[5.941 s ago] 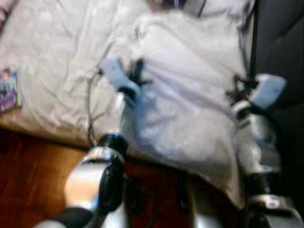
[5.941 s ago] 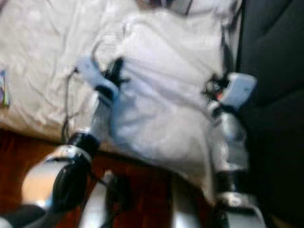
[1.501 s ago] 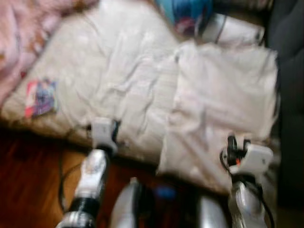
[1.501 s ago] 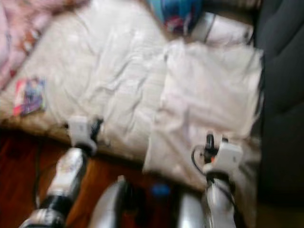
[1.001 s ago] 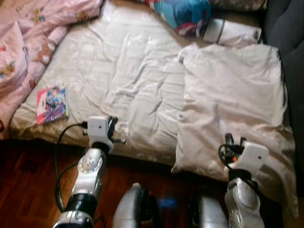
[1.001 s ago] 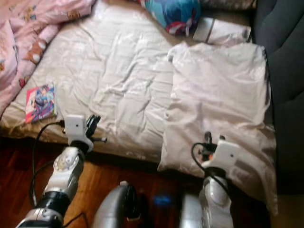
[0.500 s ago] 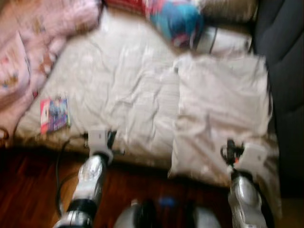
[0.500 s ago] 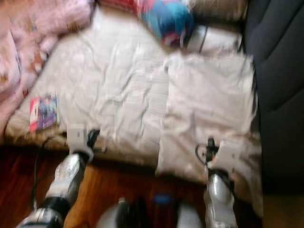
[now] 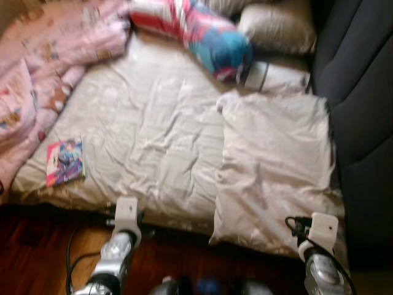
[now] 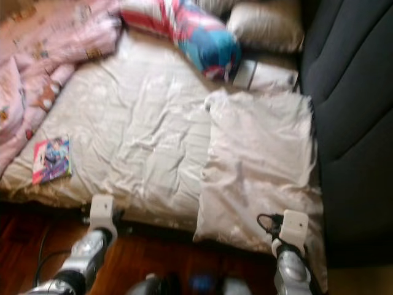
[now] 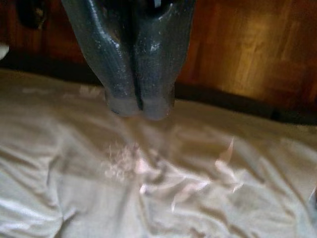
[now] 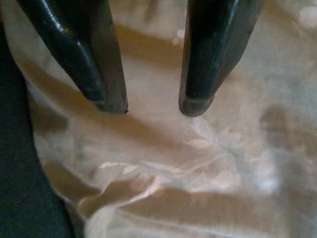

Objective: Clean up the room

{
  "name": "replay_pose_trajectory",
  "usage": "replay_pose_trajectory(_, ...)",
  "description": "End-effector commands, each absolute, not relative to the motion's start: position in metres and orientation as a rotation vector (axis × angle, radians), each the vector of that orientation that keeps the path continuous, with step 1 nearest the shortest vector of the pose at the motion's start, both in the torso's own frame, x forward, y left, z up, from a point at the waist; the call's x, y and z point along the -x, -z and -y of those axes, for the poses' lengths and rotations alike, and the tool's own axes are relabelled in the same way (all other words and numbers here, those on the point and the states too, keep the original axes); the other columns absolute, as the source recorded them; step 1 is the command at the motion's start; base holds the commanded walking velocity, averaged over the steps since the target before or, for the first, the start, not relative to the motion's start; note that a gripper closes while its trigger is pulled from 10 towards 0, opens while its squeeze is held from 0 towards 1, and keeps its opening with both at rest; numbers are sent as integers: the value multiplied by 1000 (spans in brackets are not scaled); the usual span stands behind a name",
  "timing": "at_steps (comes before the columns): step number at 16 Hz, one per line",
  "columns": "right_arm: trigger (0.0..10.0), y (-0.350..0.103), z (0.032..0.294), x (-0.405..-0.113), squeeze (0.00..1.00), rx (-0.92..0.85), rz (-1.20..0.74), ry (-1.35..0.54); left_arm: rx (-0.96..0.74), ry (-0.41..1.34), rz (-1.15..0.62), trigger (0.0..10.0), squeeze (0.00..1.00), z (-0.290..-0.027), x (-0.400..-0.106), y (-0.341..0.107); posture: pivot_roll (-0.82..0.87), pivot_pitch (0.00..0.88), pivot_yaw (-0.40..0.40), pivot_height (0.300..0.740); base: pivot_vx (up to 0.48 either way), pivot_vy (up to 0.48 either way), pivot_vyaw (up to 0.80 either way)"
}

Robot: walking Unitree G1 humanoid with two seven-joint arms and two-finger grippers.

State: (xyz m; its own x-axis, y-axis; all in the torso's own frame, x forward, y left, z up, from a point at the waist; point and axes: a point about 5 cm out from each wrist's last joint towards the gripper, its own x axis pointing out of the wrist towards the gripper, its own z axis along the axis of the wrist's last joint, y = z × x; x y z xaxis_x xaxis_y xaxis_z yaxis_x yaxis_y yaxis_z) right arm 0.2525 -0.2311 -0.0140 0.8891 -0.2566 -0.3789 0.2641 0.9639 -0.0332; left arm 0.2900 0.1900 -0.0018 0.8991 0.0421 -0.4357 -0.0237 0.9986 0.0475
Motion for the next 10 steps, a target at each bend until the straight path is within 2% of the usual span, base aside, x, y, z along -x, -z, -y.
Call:
replay_pose_trajectory(1, 10000, 28, 228, -242, 0, -31, -477, 252, -60, -56, -569, 10000, 0, -196, -271, 21, -37, 135, 33, 740, 0, 0, 0)
replay_pose_trajectory(3, 10000, 39, 217, -236, 0, -36, -567, 190, -55, -95, -685, 10000, 0, -197, -251, 40, -38, 115, 19, 740, 0, 0, 0)
replay_pose_trajectory(8, 10000, 60, 209, -211, 0, -34, -699, 174, -57, -111, -748, 10000, 0, -197, -238, 50, -21, 125, 11, 740, 0, 0, 0)
replay_pose_trajectory(10, 10000, 68, 207, -198, 0, -40, -746, 168, -68, -108, -765, 10000, 0, -198, -235, 52, -16, 145, 22, 740, 0, 274, 0)
